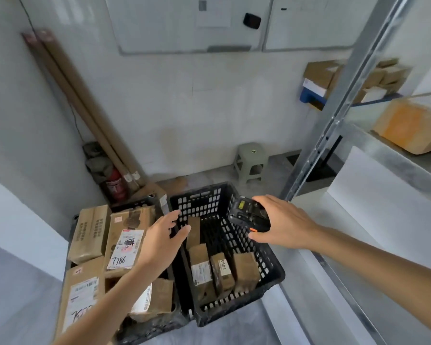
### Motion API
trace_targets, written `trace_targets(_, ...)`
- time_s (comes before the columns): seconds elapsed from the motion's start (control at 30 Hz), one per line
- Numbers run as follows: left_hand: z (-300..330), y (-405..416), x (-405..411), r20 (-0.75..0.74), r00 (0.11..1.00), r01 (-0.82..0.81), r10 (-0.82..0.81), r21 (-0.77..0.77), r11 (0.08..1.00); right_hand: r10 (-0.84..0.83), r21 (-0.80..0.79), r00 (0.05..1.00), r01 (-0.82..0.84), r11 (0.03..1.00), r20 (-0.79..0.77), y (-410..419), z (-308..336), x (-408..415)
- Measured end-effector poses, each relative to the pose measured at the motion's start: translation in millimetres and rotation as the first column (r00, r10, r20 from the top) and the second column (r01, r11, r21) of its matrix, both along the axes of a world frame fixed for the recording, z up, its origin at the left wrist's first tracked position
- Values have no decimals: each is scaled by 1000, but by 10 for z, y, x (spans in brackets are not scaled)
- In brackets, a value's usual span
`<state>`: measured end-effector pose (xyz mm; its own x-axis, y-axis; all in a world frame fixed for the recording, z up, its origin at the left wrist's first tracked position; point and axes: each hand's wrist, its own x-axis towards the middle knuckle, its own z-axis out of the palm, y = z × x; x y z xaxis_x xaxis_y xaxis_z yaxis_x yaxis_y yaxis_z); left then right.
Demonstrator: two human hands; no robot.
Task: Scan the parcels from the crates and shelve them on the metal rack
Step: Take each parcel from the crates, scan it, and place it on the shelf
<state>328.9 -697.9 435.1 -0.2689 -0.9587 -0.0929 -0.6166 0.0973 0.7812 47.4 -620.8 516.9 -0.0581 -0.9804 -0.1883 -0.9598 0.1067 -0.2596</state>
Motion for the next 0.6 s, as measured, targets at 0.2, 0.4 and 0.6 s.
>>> trace_targets(0.2,-929,-412,-314,24,999,-39,36,158,987,-67,89,994,59,994,88,-569,-967,-285)
trace_targets(0.4,-1801,-401,-627,65,998,-36,17,313,949,-103,250,979,57,967,177,-735,-1990,-522)
trace_targets(0.6,-2511,-175,-863,107,993,-85,42,435,897,-154,400,953,39,915,259,-787,-2828,-725)
